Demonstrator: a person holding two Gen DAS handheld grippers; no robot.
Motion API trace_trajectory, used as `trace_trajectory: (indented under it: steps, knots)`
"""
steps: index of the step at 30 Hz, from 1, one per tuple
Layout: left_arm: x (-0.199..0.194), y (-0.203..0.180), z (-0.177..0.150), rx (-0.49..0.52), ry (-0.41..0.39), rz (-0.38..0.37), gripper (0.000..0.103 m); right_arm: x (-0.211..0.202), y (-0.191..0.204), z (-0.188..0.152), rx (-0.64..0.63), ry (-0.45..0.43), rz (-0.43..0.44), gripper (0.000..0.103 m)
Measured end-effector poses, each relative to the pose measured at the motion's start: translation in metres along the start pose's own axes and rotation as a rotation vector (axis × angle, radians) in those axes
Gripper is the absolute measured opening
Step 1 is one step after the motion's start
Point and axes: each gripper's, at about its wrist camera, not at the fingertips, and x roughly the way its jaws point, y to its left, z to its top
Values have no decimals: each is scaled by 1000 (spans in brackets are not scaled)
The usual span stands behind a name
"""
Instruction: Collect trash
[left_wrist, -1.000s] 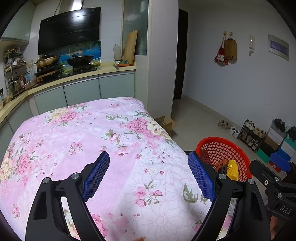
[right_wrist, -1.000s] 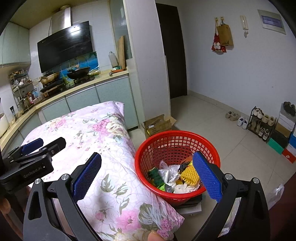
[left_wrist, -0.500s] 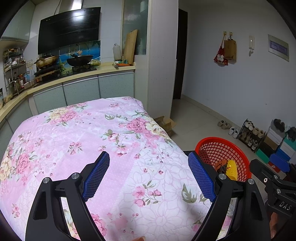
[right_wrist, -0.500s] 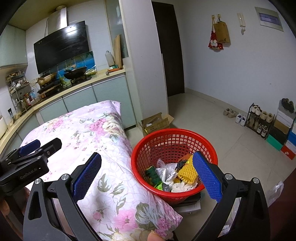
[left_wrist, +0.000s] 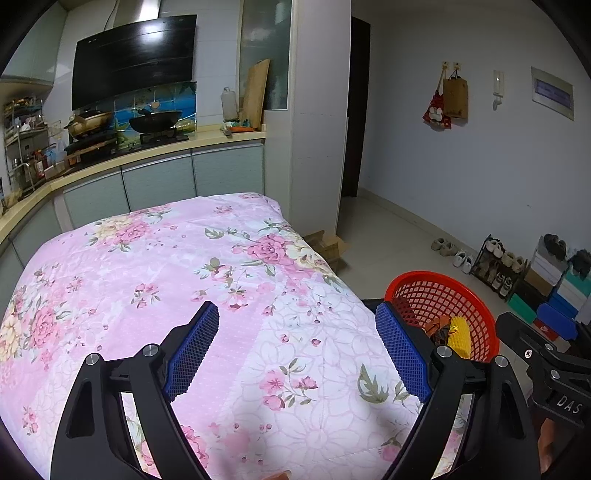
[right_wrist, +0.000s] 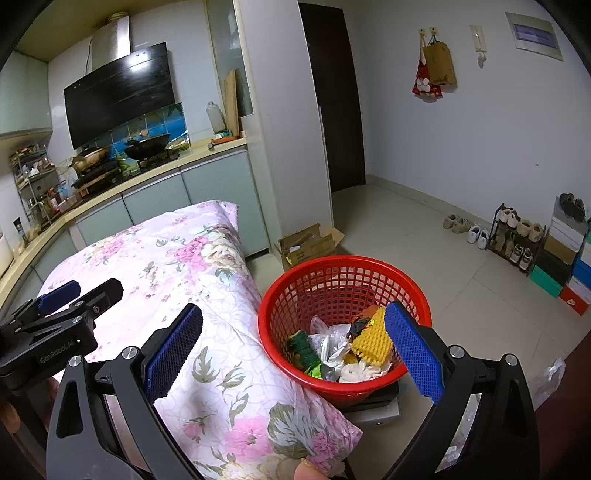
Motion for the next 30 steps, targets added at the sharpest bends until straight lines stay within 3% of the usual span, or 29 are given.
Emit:
trace_trajectory:
  steps: [30]
  knots:
    - [1,-1,-1,1,12,-41,84,-1,-2,0,0,2,-1,96]
